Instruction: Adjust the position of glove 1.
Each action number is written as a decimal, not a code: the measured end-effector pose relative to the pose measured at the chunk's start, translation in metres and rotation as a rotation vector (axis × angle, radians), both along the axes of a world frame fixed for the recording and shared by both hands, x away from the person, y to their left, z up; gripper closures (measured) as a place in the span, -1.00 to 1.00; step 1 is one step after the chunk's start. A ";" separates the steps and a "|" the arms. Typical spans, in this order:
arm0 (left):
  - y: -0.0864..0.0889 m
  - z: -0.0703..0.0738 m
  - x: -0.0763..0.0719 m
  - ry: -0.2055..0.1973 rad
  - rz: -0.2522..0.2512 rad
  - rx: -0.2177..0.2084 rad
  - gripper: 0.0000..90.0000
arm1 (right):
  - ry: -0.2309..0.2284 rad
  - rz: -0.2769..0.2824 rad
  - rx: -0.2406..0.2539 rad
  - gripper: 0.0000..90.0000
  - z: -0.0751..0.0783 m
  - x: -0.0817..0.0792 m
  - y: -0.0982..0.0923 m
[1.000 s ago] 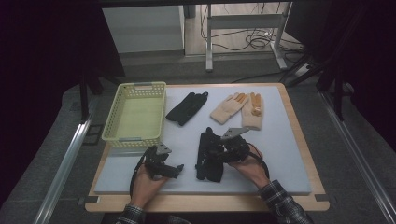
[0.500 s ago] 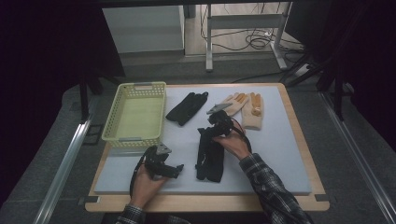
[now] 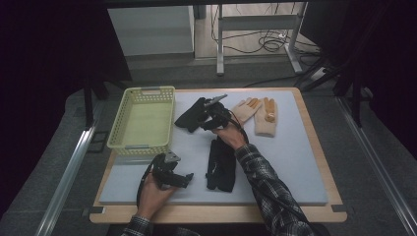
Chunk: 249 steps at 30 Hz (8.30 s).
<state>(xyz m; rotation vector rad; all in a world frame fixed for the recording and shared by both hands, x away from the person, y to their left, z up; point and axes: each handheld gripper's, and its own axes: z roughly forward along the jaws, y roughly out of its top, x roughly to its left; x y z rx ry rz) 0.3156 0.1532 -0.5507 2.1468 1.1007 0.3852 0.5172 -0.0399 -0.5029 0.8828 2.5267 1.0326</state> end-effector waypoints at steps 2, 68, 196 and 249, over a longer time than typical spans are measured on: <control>0.000 0.000 0.000 0.000 0.000 0.000 -1.00 | 0.007 -0.010 0.007 -0.32 -0.001 0.008 0.003; 0.001 0.000 0.000 0.000 -0.005 0.008 -1.00 | -0.066 0.119 0.091 0.94 0.085 -0.055 -0.042; 0.007 0.002 -0.004 0.001 -0.014 0.011 -0.94 | 0.039 0.128 0.047 0.18 0.043 -0.153 -0.059; 0.015 0.000 -0.004 0.002 -0.012 -0.001 -0.94 | -0.033 -0.142 0.042 0.21 -0.001 -0.159 -0.066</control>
